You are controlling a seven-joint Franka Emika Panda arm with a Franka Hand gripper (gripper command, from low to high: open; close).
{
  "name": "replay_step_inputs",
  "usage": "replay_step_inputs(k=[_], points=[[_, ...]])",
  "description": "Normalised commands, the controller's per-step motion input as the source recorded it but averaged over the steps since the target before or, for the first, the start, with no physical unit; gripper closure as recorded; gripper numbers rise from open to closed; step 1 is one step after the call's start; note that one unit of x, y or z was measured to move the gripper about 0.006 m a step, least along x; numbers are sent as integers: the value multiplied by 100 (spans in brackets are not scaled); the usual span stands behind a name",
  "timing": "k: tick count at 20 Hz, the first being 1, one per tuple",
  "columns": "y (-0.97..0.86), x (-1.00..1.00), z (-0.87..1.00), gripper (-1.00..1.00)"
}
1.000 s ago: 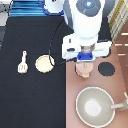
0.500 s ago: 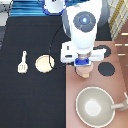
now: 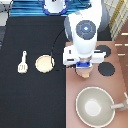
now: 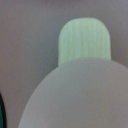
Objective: Take the lid off the pot, put the pot on the plate, and use the tool to push the pot to the front of the table.
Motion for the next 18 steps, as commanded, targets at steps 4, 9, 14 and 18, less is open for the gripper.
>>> replay_step_inputs(k=[4,9,14,18], points=[[40,-22,-16,-100],[29,-28,-17,100],[12,-23,-8,100],[2,-16,-1,100]])
